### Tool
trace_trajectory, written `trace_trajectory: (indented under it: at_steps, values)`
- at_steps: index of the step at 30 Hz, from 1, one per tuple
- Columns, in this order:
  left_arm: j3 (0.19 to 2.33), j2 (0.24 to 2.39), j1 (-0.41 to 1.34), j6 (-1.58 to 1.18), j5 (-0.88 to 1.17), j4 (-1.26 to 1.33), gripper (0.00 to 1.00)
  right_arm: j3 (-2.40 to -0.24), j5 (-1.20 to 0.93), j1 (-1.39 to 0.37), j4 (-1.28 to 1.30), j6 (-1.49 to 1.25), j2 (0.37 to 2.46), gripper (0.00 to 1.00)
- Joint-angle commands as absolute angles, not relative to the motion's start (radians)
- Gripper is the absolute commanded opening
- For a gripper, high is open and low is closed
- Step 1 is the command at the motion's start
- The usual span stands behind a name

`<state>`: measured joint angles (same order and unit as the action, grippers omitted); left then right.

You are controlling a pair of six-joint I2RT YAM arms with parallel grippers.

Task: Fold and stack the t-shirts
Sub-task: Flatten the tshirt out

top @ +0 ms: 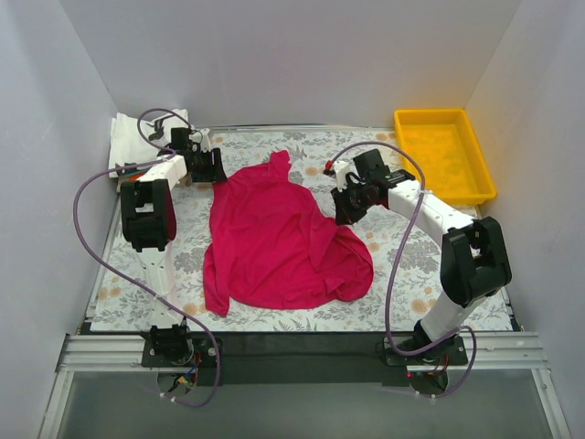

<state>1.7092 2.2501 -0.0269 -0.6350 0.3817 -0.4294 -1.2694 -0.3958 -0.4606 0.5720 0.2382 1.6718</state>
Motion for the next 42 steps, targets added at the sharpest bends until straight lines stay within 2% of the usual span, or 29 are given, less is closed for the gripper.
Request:
trace_trajectory:
  at_steps: [1, 2, 3, 4, 7, 13, 15, 20, 21, 22, 24, 27, 28, 29, 39, 42]
  values:
    - [1.738, 2.252, -0.023, -0.647, 0.38, -0.453, 0.51, -1.198, -0.344, -0.454, 0.52, 0.157, 1.643, 0.08]
    - [1.738, 2.252, -0.025, -0.649, 0.38, -0.453, 0.51, -1.169, -0.331, -0.454, 0.512, 0.15, 1.643, 0.19]
    - [1.736, 2.255, -0.025, -0.649, 0.379, -0.454, 0.51, -1.161, -0.316, -0.454, 0.499, 0.144, 1.644, 0.24]
    - [1.736, 2.258, -0.025, -0.647, 0.376, -0.454, 0.51, -1.154, -0.301, -0.453, 0.491, 0.14, 1.649, 0.34]
    - [1.733, 2.267, -0.025, -0.647, 0.371, -0.454, 0.52, -1.154, -0.267, -0.431, 0.463, 0.13, 1.673, 0.38]
    - [1.733, 2.286, -0.023, -0.658, 0.383, -0.457, 0.52, -1.221, -0.397, -0.364, 0.463, 0.109, 1.767, 0.43]
    - [1.735, 2.298, -0.021, -0.66, 0.387, -0.457, 0.5, -1.235, -0.445, -0.36, 0.463, 0.106, 1.789, 0.39]
    - [1.746, 2.318, -0.021, -0.666, 0.382, -0.457, 0.44, -1.246, -0.518, -0.347, 0.474, 0.103, 1.835, 0.19]
    - [1.747, 2.321, -0.021, -0.667, 0.382, -0.456, 0.39, -1.246, -0.537, -0.339, 0.477, 0.103, 1.832, 0.17]
    - [1.747, 2.321, -0.023, -0.666, 0.383, -0.456, 0.36, -1.241, -0.552, -0.334, 0.479, 0.104, 1.822, 0.1]
    - [1.743, 2.322, -0.023, -0.67, 0.391, -0.453, 0.3, -1.238, -0.575, -0.319, 0.482, 0.112, 1.809, 0.01]
    - [1.741, 2.322, -0.021, -0.678, 0.399, -0.446, 0.15, -1.23, -0.606, -0.288, 0.488, 0.118, 1.778, 0.01]
    - [1.741, 2.318, -0.023, -0.681, 0.4, -0.446, 0.03, -1.23, -0.609, -0.273, 0.488, 0.127, 1.758, 0.01]
    - [1.741, 2.315, -0.025, -0.684, 0.397, -0.443, 0.0, -1.233, -0.603, -0.267, 0.489, 0.135, 1.749, 0.01]
    - [1.735, 2.25, -0.061, -0.632, 0.356, -0.44, 0.0, -1.264, -0.471, -0.244, 0.627, 0.302, 1.706, 0.01]
    - [1.73, 2.249, -0.061, -0.64, 0.376, -0.443, 0.0, -1.204, -0.466, -0.271, 0.6, 0.278, 1.701, 0.11]
